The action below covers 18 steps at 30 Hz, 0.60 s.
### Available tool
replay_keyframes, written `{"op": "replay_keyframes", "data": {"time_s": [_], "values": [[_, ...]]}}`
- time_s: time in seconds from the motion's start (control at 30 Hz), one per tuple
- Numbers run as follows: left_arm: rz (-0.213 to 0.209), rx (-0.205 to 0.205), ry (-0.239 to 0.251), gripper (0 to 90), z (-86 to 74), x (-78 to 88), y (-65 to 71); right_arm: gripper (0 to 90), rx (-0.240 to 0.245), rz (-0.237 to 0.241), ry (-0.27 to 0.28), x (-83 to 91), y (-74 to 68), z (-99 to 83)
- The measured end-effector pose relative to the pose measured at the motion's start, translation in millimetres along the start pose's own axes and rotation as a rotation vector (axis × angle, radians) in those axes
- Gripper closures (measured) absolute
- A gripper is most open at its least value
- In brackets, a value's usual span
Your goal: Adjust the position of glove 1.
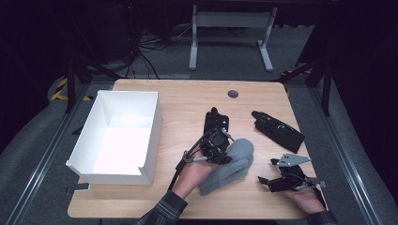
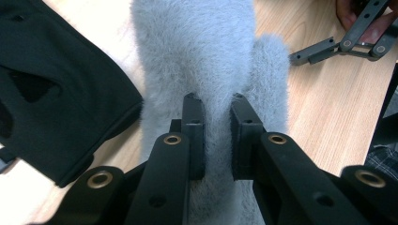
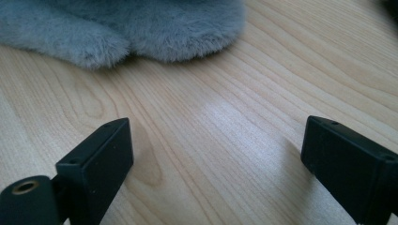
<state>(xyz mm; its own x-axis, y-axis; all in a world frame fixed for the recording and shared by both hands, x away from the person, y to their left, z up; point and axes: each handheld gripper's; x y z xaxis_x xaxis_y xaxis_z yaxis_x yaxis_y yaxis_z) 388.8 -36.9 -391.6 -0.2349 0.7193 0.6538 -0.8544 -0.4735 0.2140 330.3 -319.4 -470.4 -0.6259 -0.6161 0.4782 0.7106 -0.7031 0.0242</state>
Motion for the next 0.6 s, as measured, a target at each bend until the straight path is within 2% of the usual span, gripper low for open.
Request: {"op": "replay_keyframes", "data": {"time_s": [0.17, 0.27, 0.37, 0.47, 0.6], "values": [[-0.005, -0.006, -0.035, 80.0, -4.2, -11.8, 1.3, 9.7, 0.000, 0.000, 0.000, 0.0, 0.0, 0.0], [-0.002, -0.032, -0.057, 80.0, -5.6, -17.5, 2.4, 9.7, 0.000, 0.000, 0.000, 0.0, 0.0, 0.0], [-0.004, -0.045, -0.058, 78.9, -5.2, -17.1, 3.1, 9.7, 0.000, 0.000, 0.000, 0.0, 0.0, 0.0], [-0.012, -0.067, -0.036, 73.5, -4.6, -13.3, 3.1, 9.7, 0.000, 0.000, 0.000, 0.0, 0.0, 0.0], [-0.016, -0.090, 0.008, 56.7, -1.9, -1.5, 4.6, 9.7, 0.000, 0.000, 0.000, 0.0, 0.0, 0.0]]}}
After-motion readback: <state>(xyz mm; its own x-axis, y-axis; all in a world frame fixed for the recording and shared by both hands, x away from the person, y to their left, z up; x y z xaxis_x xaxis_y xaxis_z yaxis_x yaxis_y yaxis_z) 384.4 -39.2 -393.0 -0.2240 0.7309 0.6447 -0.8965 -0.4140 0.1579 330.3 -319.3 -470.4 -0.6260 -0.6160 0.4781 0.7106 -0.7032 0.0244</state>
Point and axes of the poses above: each handheld gripper's, and its own axes: x roughly backward along the jaws, z roughly out of its top, y roughly to its right, and after that the axes turned 15 degrees about y, right-handed
